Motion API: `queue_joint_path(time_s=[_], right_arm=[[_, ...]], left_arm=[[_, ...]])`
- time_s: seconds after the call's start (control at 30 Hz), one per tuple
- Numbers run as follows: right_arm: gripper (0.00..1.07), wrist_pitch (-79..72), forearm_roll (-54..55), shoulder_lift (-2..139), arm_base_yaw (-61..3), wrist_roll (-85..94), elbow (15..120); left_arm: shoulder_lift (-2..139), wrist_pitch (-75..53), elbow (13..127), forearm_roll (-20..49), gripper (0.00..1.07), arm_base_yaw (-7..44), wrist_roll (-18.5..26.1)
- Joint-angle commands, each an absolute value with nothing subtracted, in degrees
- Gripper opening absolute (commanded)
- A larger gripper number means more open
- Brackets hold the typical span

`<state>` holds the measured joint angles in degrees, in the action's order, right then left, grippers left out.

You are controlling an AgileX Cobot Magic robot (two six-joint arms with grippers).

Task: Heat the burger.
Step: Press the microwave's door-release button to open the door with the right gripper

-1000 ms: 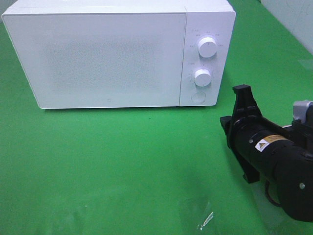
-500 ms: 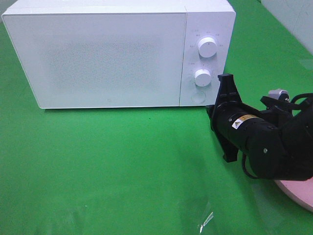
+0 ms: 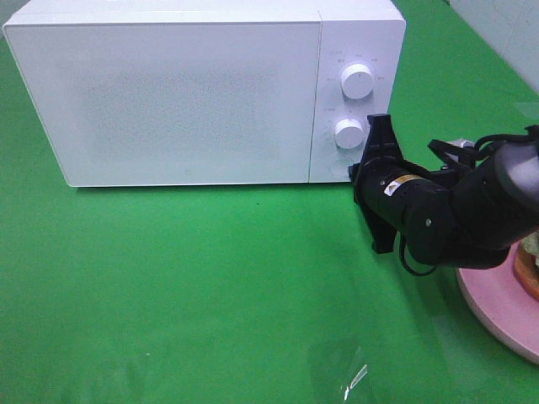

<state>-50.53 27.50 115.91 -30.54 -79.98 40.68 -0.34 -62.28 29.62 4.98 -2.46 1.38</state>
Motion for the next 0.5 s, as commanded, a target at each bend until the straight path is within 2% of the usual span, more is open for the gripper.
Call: queue_joint_path(time_s=[0.03,0.5], right_arm=[[0.00,-49.50,26.24,117.06,-29.97,-80.04,42.69],[0.00,-48.87,26.76,122.96,-27.79,-80.21,49.68]], left_arm=[[-1.26,-61.31,29.62,5.16,0.98,-2.23,1.32],[-1.26,-61.31,29.62,5.16,0.98,-2.23,1.32]])
